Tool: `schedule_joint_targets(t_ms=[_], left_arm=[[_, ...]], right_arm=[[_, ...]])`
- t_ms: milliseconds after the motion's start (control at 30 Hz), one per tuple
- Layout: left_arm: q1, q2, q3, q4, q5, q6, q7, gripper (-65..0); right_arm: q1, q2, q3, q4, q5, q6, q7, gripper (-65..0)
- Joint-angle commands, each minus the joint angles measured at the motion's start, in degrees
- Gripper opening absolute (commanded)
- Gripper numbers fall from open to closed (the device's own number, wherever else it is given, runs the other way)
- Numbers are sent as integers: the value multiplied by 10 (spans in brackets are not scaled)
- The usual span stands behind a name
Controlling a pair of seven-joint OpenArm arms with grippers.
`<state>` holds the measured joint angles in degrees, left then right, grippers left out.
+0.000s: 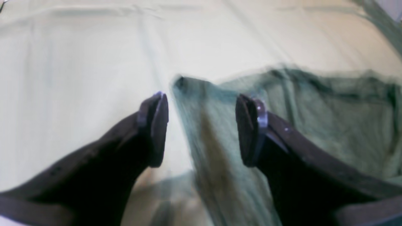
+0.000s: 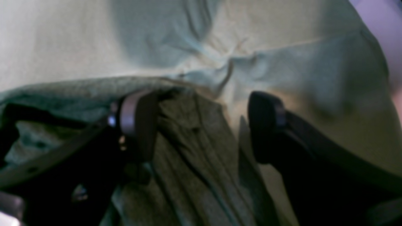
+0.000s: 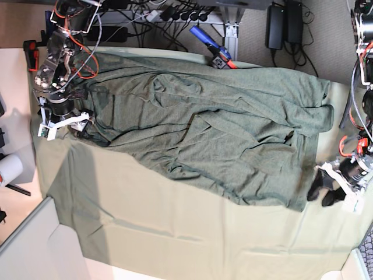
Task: Fold the T-shirt properly
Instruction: 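Grasp the shirt hem with the left gripper and pull it outward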
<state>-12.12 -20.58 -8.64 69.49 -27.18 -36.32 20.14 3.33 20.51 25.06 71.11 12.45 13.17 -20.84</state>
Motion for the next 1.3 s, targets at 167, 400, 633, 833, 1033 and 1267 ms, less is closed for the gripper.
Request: schedule_joint_targets(t_ms=[167,400,633,833,1033,1267], left_arm=[[-81,-7,29,-119,0,-10,-45,-272],[-98,8,61,-178,41,-8,-99,-272],[-98,35,61,-196,84,14,-114,-272],[-99,50,61,-196,85,14,-117,-273],[-99,56,61,-196,85,14,-127,-298],[-99,51,61,-192,86,-7,-127,-591]], right_arm=[[6,12,0,9,7,4,13,-211],[6,12,0,9,7,4,8,-211],[6,12,0,9,23,4,6,-211],[6,12,0,9,32,4,3,-211],[6,12,0,9,32,4,2,-212],[6,12,0,11,32,10,2,-322]])
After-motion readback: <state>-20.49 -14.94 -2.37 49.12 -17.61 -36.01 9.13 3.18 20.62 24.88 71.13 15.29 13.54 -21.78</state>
